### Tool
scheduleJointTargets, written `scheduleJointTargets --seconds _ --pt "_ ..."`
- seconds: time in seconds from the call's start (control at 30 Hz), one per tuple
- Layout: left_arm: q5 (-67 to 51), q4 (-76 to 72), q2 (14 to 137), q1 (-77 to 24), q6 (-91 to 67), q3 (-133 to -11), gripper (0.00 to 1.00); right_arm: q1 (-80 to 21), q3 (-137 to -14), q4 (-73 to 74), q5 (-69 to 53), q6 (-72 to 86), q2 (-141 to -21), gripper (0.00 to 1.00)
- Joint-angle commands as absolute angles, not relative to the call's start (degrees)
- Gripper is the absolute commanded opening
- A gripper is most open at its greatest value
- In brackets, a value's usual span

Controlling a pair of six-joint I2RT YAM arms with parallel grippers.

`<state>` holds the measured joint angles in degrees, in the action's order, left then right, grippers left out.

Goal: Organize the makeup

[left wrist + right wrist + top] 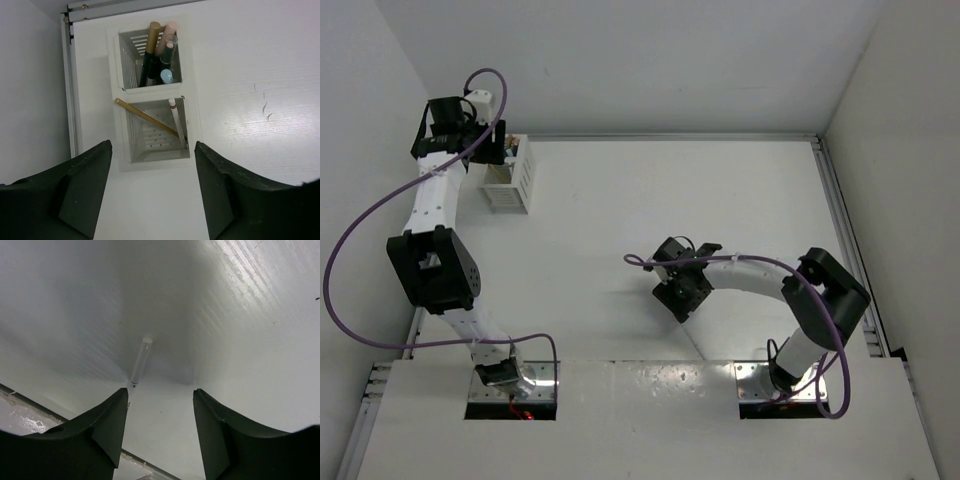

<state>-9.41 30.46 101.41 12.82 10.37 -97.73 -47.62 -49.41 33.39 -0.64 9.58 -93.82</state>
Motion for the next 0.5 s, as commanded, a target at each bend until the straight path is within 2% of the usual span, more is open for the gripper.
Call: scheduleJointTargets --seconds 0.0,0.17,0.37,0.47 --pt "-10.19 32.69 99.14 13.36 9.67 -97.29 0.73 -48.95 -50.62 34.54 0.7 11.69 -91.41 0.55" --pt "-11.94 32.7 99.14 13.36 8.0 -96.68 0.73 -49.04 -50.97 32.96 0.44 13.18 -95.27 0.51" --pt "-15.99 33.83 98.62 13.36 6.94 -97.21 0.73 -48.95 -52.56 32.52 0.87 13.27 -102.21 0.22" --pt "-17.13 34.37 98.61 13.36 6.94 -97.21 0.73 -48.34 -53.78 33.48 0.44 13.27 -102.74 0.18"
